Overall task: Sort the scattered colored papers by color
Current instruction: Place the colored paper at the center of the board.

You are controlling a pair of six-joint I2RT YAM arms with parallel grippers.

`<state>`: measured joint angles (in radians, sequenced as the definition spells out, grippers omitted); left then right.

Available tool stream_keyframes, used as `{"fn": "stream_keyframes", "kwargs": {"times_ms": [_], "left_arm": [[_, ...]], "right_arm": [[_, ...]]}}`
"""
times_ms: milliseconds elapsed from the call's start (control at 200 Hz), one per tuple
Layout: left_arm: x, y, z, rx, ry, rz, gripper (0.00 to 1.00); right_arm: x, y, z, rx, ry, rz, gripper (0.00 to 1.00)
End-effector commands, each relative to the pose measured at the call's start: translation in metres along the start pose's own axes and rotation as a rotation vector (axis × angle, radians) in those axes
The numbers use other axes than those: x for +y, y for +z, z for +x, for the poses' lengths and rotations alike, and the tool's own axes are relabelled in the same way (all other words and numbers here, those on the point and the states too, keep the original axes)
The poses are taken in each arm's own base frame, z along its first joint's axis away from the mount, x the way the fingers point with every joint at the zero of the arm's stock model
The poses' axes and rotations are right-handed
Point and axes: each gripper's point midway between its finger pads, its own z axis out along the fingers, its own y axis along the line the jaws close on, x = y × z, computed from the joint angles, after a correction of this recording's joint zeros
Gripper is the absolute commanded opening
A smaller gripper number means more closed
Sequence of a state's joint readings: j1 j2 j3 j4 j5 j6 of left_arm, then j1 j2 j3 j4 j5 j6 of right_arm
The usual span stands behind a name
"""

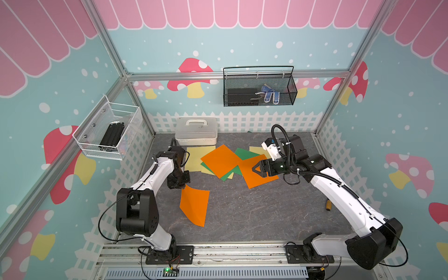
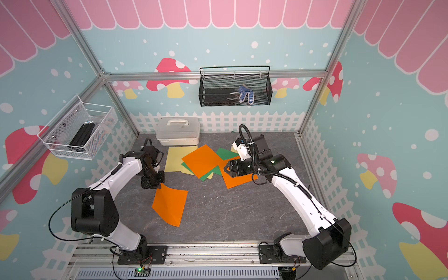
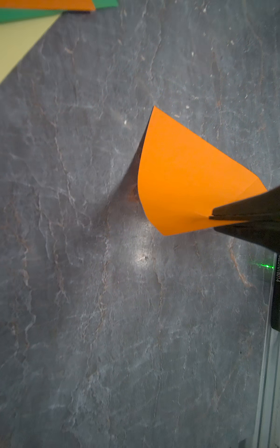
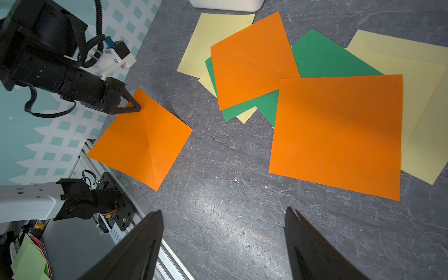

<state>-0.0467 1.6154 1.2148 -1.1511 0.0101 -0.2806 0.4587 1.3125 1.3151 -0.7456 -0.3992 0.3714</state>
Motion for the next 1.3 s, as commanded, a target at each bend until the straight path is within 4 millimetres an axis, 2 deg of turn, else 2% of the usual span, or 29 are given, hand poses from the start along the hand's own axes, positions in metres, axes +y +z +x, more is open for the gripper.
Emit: {"fn": "stream_keyframes", "kwargs": {"times_ms": [0,195,495,766,1001,1296], "left_arm": [[0.015,0.009,0.002,0.018,-0.014,-0.055,0.0],[0.028,0.022,-0.004,0.027,-0.076,-0.061,0.0],[0.031,0.036,-0.012,-0.001,-0.141,-0.061,0.0],[0.042,0.036,-0.019,-0.032,-0.159,-0.116,0.0],[0.04,0.042,-0.02,-0.017,-0.142,-0.113,0.0],[0.04,0.04,-0.034,-0.017,-0.102,-0.129,0.0]], "right_arm": [[0.004,-0.001,0.002,-0.013,0.009,-0.03,0.82],[0.005,0.006,0.005,-0.002,0.019,-0.052,0.82],[0.003,0.018,0.011,0.027,0.036,-0.076,0.81],[-0.002,0.028,0.016,0.052,0.047,-0.071,0.81],[-0.005,0.031,0.017,0.061,0.051,-0.061,0.81],[-0.007,0.033,0.019,0.071,0.05,-0.057,0.82]]}}
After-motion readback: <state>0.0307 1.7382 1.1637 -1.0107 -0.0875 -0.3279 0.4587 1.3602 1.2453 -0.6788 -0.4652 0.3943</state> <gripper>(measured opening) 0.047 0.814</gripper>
